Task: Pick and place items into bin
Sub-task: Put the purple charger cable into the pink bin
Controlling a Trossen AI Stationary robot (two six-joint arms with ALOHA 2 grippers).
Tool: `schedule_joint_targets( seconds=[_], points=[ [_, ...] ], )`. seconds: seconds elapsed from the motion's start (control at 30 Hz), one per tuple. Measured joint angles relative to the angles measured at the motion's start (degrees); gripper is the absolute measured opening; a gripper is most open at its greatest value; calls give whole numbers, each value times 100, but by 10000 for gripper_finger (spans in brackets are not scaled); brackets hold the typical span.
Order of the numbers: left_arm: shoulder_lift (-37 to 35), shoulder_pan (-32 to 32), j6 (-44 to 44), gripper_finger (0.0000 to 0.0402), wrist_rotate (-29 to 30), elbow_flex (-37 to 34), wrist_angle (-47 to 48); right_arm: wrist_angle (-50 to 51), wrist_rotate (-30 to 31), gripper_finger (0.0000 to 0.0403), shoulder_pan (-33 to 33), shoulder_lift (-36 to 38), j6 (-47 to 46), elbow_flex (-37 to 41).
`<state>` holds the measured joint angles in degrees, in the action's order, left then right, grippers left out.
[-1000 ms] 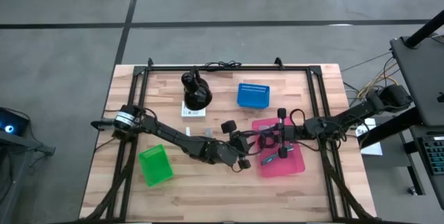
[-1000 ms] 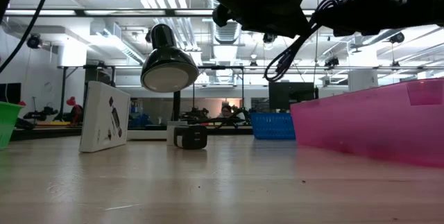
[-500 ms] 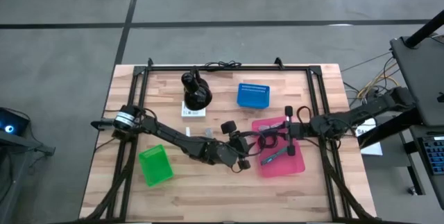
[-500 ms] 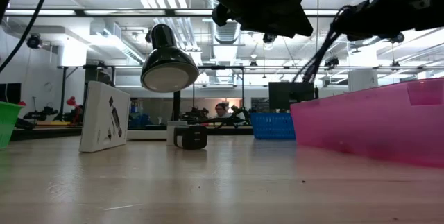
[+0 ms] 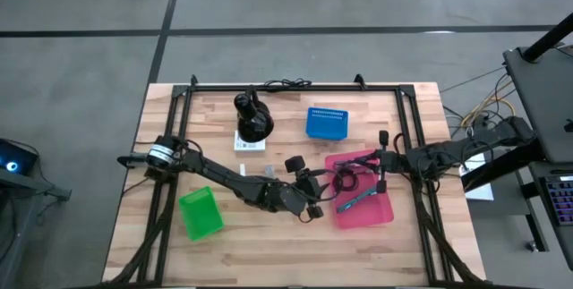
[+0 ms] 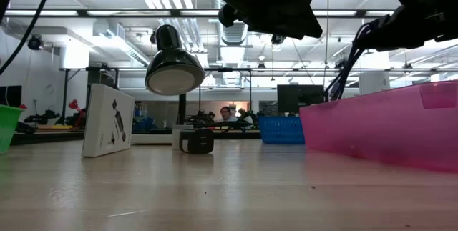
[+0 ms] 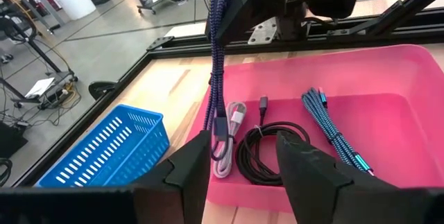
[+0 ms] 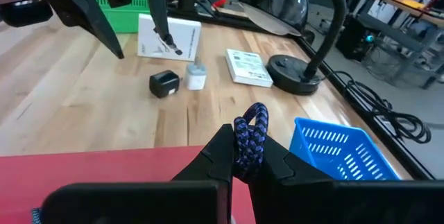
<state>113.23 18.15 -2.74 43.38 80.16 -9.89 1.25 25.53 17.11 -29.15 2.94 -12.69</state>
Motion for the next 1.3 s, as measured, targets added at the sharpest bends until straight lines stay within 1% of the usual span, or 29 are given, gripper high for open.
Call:
schedule_joint_targets(
  seconds=[0.17,0.3,0.57,0.93,1.0,1.17,1.3],
  points=[
    [0,0,-4,148,-2,0,0,29,9,13,1,70,3,33],
    [0,0,-6,148,-2,0,2,112,5,13,1,59,177,38],
    [0,-4,-4,148,-4,0,2,193,-25,13,120,12,1084,138],
    [0,-2,-4,148,-7,-9,2,-45,47,13,758,-213,2113,259],
    [0,-2,-4,148,-9,-13,2,-87,221,13,886,-267,2210,265],
    [0,-2,-4,148,-11,-23,1,-183,1086,13,1214,-505,2275,267],
    [0,-2,-4,148,-11,-33,2,-334,1172,13,1440,-743,2462,269]
  ],
)
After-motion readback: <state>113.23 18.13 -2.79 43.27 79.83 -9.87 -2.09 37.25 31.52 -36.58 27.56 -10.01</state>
